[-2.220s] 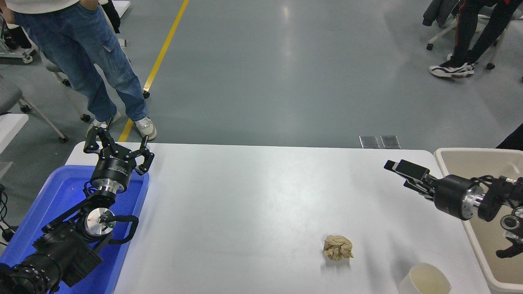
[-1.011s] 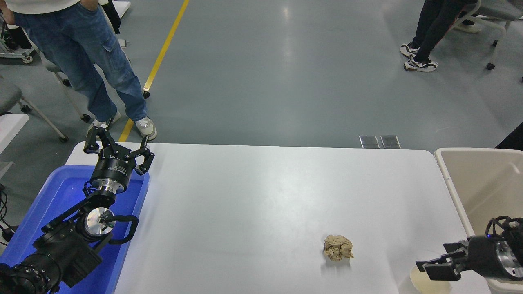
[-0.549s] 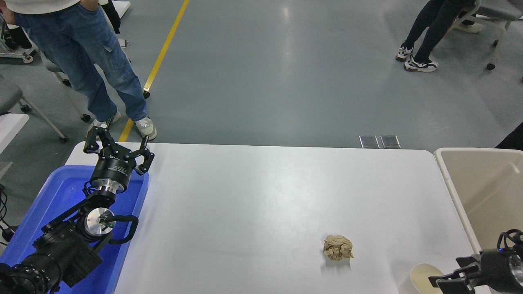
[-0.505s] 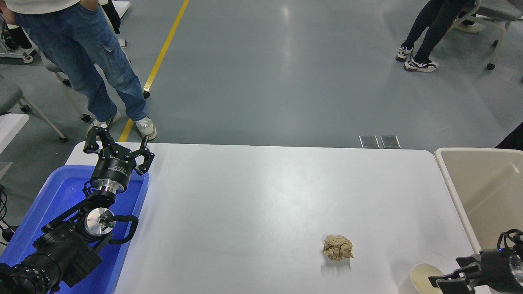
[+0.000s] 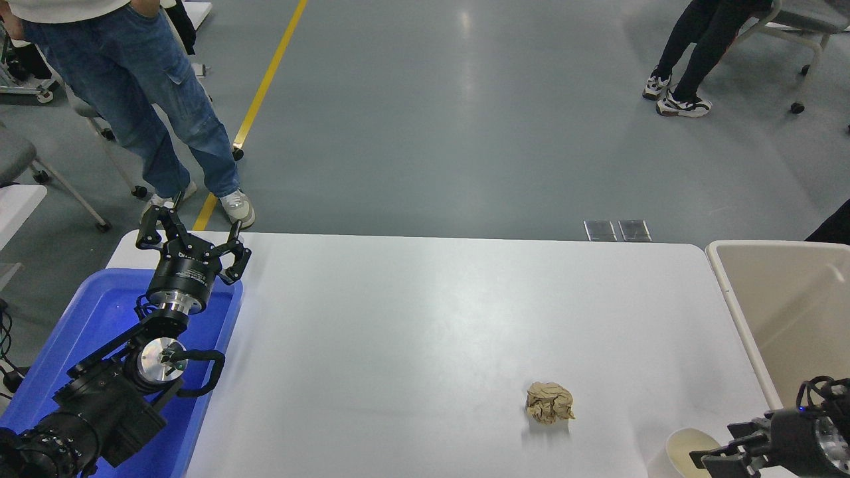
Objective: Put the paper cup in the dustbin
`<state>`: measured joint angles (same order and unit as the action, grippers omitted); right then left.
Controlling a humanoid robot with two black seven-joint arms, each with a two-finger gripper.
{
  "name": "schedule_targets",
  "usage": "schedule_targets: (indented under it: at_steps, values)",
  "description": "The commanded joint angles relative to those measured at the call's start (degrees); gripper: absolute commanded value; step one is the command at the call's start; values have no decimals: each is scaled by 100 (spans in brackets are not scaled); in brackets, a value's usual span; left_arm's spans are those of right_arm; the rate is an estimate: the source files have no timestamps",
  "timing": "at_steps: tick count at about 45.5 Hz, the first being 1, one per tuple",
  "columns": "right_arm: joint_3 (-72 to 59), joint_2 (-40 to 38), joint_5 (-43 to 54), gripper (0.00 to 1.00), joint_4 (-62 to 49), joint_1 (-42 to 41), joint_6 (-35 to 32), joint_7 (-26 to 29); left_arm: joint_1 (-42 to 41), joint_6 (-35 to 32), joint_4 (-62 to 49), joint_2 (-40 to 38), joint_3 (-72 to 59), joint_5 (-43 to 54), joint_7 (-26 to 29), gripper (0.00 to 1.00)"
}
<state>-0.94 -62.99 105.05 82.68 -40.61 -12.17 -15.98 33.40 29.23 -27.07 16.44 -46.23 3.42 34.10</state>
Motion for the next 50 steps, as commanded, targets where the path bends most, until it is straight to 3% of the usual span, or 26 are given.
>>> schedule_targets:
  at_steps: [1, 4, 7, 31, 36, 50]
  values:
    - [-12, 85, 253, 28, -164, 44, 56, -1, 0, 4, 0, 0, 0, 0, 0, 100]
    - [-12, 85, 350, 5, -173, 44, 118, -10, 0, -5, 0, 0, 0, 0, 0, 100]
    - [-12, 77, 402, 0, -173, 36, 162, -28, 0, -5, 0, 0, 0, 0, 0, 100]
    - [-3, -2, 297, 0, -94, -35, 118, -133, 0, 4, 0, 0, 0, 0, 0, 100]
    - [58, -423, 262, 0, 231, -245, 48, -195, 0, 4, 0, 0, 0, 0, 0, 100]
    - [67, -1303, -634, 0, 908, -1730, -1358, -634, 0, -5, 0, 0, 0, 0, 0, 100]
